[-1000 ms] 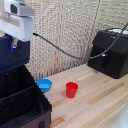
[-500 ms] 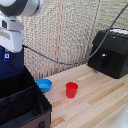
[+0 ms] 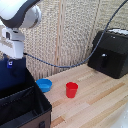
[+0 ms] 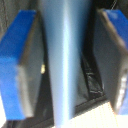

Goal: Discover the targeted book and set your gripper to the appropriate amplitude. Smoothly guide your gripper in the direction of the book and snatch it firmly. Search for the back section of the caddy. Move the held book towards the back section and lightly deposit it inside.

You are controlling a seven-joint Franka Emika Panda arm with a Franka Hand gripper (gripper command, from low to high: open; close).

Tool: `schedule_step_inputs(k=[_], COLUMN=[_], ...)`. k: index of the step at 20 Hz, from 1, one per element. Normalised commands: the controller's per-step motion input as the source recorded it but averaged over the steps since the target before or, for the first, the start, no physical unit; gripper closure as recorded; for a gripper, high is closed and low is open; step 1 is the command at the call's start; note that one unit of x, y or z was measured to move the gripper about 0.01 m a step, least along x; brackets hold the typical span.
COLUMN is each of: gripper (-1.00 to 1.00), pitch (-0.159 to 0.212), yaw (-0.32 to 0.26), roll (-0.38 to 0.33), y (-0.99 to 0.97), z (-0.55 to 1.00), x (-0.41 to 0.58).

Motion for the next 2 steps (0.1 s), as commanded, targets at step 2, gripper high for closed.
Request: schedule_step_inputs(k=[2], gripper=[-1.0], pitch=[0.156], yaw=[-0.001], roll=[-0.002], y=[-0.15], z=[0.38], x=[0.111])
